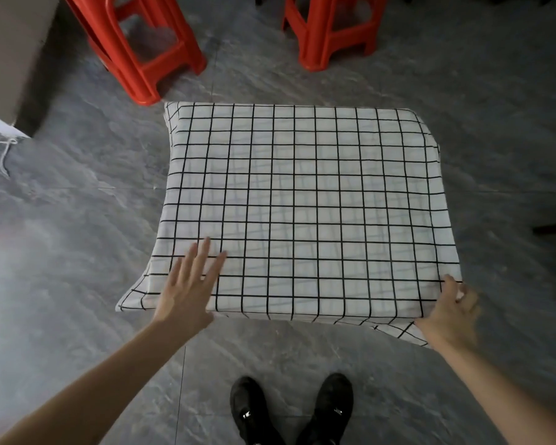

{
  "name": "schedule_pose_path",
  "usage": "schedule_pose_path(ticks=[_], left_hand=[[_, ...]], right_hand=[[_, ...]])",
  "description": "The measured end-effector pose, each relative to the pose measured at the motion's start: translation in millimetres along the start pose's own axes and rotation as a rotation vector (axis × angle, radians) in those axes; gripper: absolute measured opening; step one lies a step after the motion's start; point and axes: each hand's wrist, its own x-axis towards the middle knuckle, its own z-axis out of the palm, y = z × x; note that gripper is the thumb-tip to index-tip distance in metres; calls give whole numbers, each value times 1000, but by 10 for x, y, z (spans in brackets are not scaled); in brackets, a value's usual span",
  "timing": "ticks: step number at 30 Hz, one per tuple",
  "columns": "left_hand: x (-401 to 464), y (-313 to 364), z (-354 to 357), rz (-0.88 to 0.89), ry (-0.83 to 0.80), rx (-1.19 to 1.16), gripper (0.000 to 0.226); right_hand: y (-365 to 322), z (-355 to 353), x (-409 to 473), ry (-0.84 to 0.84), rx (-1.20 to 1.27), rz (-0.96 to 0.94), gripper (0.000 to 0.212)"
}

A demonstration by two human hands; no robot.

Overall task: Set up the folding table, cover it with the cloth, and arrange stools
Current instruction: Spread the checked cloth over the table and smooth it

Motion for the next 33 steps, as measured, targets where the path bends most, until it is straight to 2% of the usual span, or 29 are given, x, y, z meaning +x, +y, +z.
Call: schedule_pose_path(ticks=[3, 5, 6, 9, 11, 13, 15, 19, 22, 25, 26, 30, 33], left_hand=[[207, 435, -208, 137, 11, -93, 105], [390, 773, -373, 147, 15, -158, 83], [485, 939, -451, 141, -1, -174, 81], [739, 1339, -610, 100, -133, -167, 99], [850, 1492, -663, 70, -209, -78, 111], [897, 1577, -697, 72, -210, 92, 115], [905, 1635, -705, 76, -207, 182, 117], [890, 1680, -661, 14, -290, 61, 118], [905, 1698, -665, -8, -303, -32, 118], [907, 1705, -677, 3, -302, 5, 119], [907, 1708, -685, -1, -307, 8, 119], [907, 1725, -723, -10, -311, 1, 119], [905, 1731, -747, -14, -317, -13, 119]], right_hand=[[3, -6, 31, -10, 16, -5, 89], [2, 8, 40, -40, 105, -41, 82], [3, 22, 44, -50, 146, -58, 80], [30, 56, 82, -26, 221, -101, 69], [81, 62, 129, -15, 243, -135, 55], [146, 75, 165, -41, 208, -168, 44], [228, 113, 186, -51, 224, -214, 43], [414, 214, 268, -96, 231, -225, 44], [561, 300, 394, -158, 111, -219, 19], [629, 415, 474, -174, -48, -198, 48], [637, 435, 496, -176, -65, -225, 50], [687, 362, 519, -225, -92, -305, 45], [756, 255, 494, -297, -147, -371, 34]])
